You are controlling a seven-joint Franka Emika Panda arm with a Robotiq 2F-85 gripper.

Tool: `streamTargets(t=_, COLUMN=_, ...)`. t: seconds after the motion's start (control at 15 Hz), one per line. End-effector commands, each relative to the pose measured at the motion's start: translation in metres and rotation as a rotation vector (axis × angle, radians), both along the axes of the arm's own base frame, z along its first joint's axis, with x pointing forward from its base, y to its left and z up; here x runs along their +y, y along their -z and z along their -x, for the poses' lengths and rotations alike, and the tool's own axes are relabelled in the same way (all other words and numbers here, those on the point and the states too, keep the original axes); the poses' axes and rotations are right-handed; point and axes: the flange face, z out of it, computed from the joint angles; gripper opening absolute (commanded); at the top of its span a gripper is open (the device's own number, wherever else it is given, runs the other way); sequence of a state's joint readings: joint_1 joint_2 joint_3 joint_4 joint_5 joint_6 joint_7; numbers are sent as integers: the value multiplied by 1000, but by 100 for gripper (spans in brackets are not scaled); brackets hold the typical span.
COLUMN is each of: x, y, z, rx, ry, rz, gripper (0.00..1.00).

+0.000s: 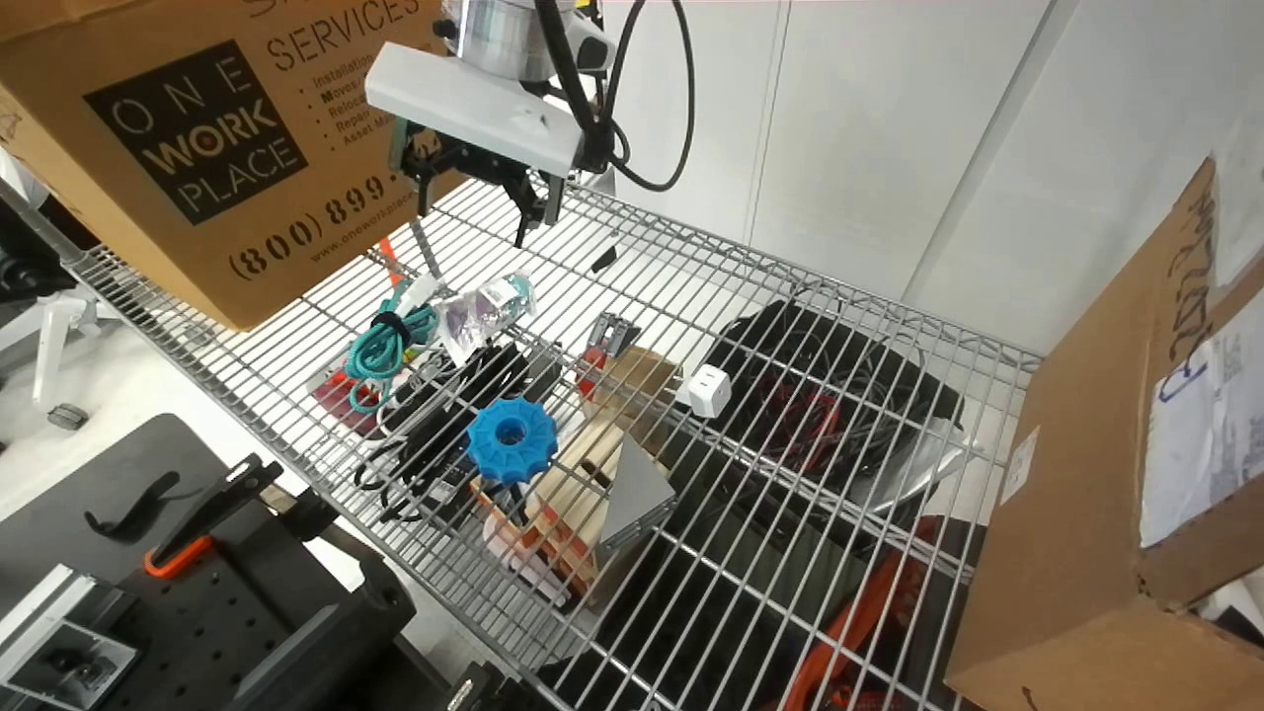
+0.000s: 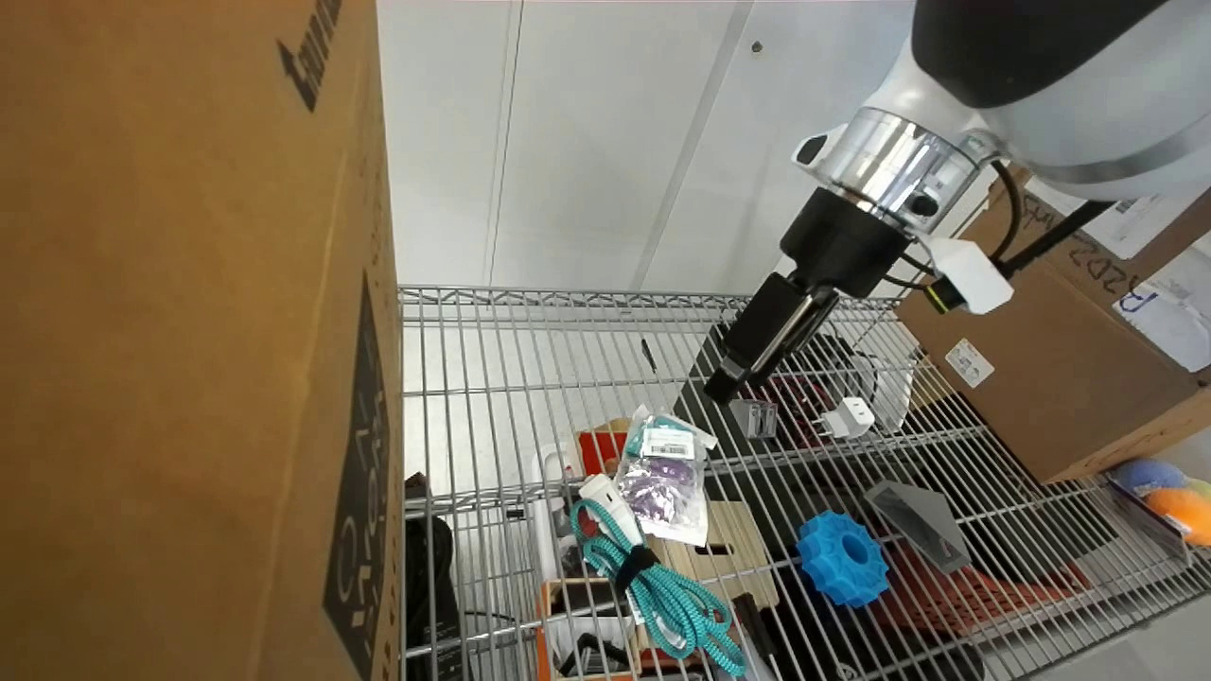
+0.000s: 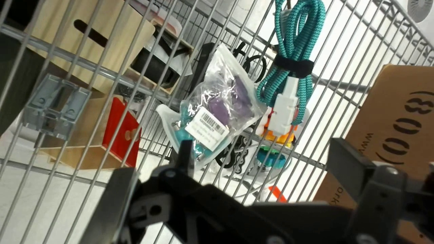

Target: Move the plastic to the right

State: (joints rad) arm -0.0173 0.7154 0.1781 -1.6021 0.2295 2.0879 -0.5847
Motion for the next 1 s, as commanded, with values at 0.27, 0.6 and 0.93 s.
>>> streamTargets(t=0.27, x=15, y=23, z=-4, rx=76, ry=176, rz=145, gripper=100)
streamTargets(t=0.6, x=11, y=30, z=-15, rx=134, ry=383, rz=183, gripper=100)
streamTargets(t=0.93, x=20, y=37, z=-8, rx=155, ry=357, rz=187, gripper=100)
